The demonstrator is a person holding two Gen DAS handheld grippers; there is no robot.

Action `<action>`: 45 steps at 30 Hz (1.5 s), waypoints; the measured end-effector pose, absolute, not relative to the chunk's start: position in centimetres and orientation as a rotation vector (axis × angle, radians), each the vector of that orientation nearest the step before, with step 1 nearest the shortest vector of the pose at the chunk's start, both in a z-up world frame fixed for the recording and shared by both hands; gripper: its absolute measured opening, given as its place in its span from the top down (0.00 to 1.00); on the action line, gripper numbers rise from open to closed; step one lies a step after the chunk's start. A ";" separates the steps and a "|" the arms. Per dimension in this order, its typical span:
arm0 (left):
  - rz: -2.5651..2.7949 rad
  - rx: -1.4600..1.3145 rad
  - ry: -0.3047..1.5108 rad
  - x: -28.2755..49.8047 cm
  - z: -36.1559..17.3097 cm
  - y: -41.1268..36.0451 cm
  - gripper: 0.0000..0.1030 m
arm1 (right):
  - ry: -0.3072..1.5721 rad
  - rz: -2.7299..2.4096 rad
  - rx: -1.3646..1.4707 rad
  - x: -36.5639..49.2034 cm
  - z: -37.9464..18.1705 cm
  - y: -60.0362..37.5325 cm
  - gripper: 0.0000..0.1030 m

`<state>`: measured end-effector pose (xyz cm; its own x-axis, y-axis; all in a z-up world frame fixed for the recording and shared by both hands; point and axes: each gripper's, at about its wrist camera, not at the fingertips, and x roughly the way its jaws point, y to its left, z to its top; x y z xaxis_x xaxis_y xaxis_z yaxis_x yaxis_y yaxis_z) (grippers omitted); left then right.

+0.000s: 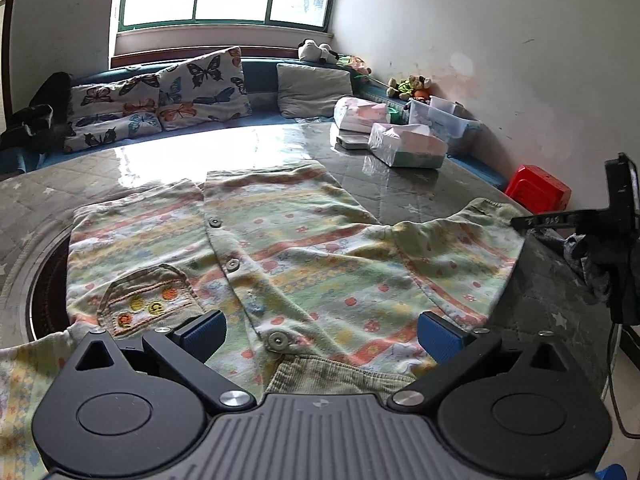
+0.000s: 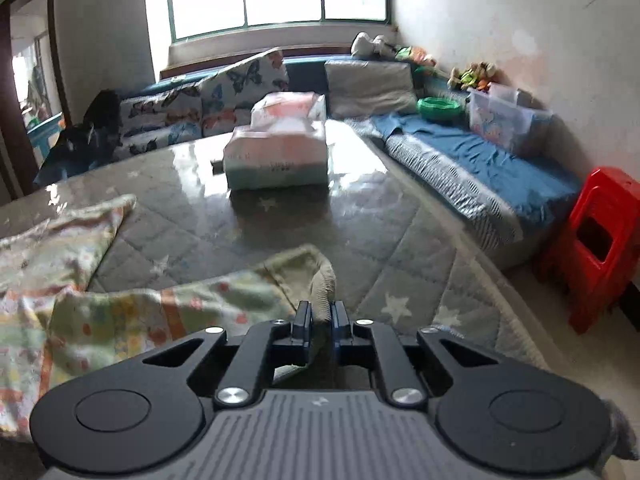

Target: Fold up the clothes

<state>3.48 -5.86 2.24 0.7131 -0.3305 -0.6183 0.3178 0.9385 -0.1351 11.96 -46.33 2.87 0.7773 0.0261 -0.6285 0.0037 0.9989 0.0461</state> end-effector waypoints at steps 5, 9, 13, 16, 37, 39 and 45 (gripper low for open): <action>-0.334 -0.023 0.684 3.2 2.2 -5.1 0.00 | 0.657 0.010 0.028 11.7 4.0 -45.9 0.92; -0.310 -0.027 0.683 2.7 2.1 -4.3 0.00 | 0.636 0.025 0.020 11.3 5.2 -45.3 0.92; -0.282 -0.032 0.677 2.3 2.0 -3.2 0.00 | 0.585 0.093 0.001 10.3 7.8 -43.3 0.92; -0.257 -0.048 0.670 1.9 2.1 -2.1 0.00 | 0.549 0.167 -0.021 9.5 9.8 -41.1 0.92; -0.019 -0.219 0.583 -2.2 2.6 7.8 0.00 | 0.501 0.804 -0.309 6.3 12.7 -16.2 0.92; -0.004 -0.233 0.584 -2.5 2.5 8.4 0.00 | 0.516 0.841 -0.329 5.9 12.0 -14.9 0.92; 0.012 -0.246 0.587 -2.4 2.4 8.9 0.00 | 0.559 0.922 -0.339 4.9 10.5 -13.6 0.79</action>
